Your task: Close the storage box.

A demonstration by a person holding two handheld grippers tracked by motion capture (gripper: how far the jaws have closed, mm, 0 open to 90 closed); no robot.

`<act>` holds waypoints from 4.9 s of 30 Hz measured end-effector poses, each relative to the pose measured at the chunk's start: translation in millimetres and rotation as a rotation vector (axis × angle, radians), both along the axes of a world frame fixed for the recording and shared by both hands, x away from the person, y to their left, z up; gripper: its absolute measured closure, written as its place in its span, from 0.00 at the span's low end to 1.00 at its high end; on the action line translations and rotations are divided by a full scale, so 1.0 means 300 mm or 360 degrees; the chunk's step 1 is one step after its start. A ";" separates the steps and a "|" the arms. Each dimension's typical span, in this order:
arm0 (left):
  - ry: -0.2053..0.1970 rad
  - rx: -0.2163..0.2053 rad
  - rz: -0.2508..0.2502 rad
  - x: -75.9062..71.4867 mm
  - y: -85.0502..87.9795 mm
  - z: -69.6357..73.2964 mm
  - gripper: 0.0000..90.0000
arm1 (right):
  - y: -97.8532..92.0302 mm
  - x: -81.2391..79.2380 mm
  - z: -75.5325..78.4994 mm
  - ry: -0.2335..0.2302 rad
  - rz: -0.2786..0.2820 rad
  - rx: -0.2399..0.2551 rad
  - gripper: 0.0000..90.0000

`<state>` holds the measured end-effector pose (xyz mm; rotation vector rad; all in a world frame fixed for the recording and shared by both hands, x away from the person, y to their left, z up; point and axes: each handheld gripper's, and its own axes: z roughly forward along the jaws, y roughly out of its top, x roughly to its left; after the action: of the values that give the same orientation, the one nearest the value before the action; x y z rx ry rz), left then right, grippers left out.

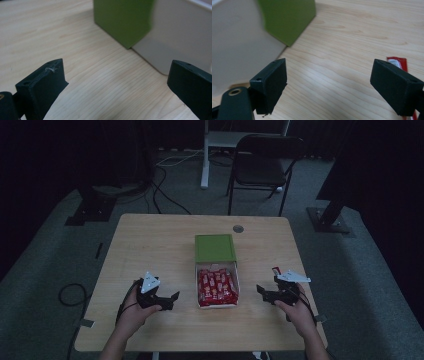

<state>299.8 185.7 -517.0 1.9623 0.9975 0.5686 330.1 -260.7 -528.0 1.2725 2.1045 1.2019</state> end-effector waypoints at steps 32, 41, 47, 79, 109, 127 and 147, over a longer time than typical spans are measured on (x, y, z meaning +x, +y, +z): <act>-0.0093 -0.0008 -0.0265 -0.027 -0.165 0.045 0.02 | 0.169 -0.047 0.073 -0.0089 0.0437 0.0168 0.15; -0.0106 -0.0002 -0.0252 -0.001 -0.178 0.034 0.02 | 0.167 -0.028 0.057 -0.0072 0.0431 0.0160 0.15; -0.0100 -0.0004 -0.0245 0.015 -0.182 0.028 0.02 | 0.168 -0.024 0.058 -0.0069 0.0438 0.0155 0.14; -0.0052 -0.0022 -0.0222 0.074 -0.180 0.031 0.02 | 0.179 0.021 0.065 -0.0090 0.0400 0.0123 0.14; -0.0048 -0.0051 -0.0168 0.143 -0.171 0.041 0.02 | 0.194 0.082 0.075 -0.0108 0.0324 0.0148 0.14; -0.0041 -0.0067 -0.0135 0.186 -0.169 0.041 0.02 | 0.205 0.124 0.074 -0.0103 0.0281 0.0156 0.14; -0.0068 -0.0034 -0.0105 0.226 -0.173 0.045 0.02 | 0.226 0.168 0.075 -0.0128 0.0227 0.0121 0.14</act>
<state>367.6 133.8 -503.5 1.9488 0.9057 0.5586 380.4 -193.0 -505.4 1.1010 2.1398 1.3819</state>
